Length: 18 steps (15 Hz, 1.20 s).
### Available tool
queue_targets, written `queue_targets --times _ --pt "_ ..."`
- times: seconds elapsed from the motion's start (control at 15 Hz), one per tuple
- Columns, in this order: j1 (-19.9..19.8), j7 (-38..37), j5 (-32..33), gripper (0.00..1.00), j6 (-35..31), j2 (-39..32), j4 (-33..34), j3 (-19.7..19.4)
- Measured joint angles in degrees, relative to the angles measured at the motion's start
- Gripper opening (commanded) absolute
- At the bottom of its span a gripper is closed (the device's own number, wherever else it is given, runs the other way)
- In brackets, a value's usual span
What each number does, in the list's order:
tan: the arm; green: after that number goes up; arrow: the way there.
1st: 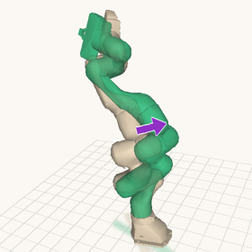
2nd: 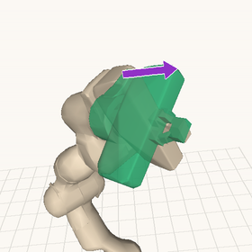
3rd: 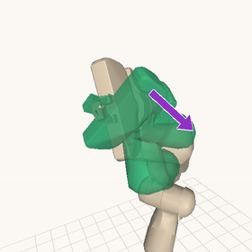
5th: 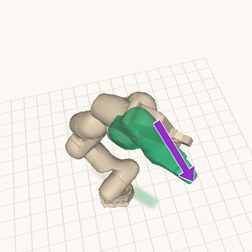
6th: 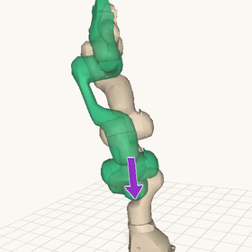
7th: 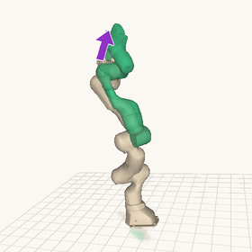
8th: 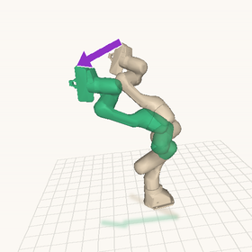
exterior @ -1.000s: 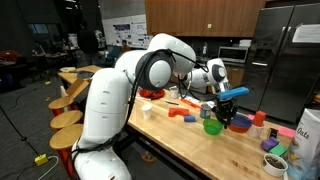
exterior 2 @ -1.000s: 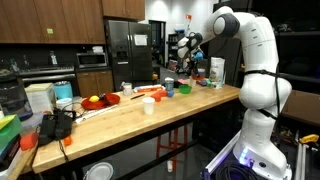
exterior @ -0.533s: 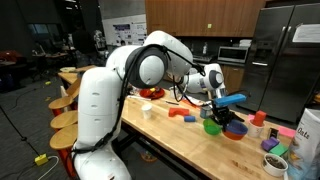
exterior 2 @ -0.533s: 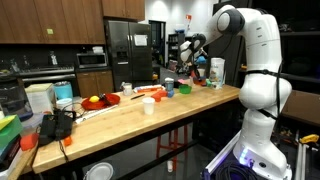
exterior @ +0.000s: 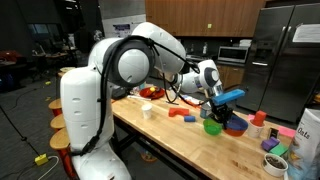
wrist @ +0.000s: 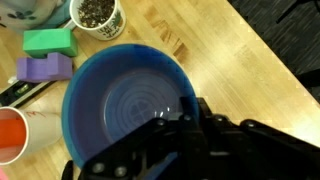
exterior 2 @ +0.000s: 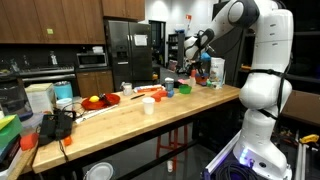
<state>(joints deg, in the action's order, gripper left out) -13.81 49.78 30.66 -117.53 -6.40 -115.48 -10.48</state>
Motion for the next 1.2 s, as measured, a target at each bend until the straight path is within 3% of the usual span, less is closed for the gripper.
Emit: queue_targets --times 0.33,0.4,0.67,0.73,0.93,1.2 --pt "0.20 1.13 5.74 0.02 -6.36 1.04 -2.90 -0.04" --pt "0.20 0.79 6.38 0.09 -7.10 1.05 -3.10 -0.14" --pt "0.04 -0.78 6.41 0.09 -7.20 1.45 -3.72 -0.86" --pt "-0.03 -0.79 6.41 0.02 -7.20 1.49 -3.75 -0.91" --pt "0.05 -0.81 6.34 0.02 -7.77 1.30 -3.75 -0.90" --pt "1.29 -0.65 11.84 0.02 -15.03 0.87 -3.00 -0.22"
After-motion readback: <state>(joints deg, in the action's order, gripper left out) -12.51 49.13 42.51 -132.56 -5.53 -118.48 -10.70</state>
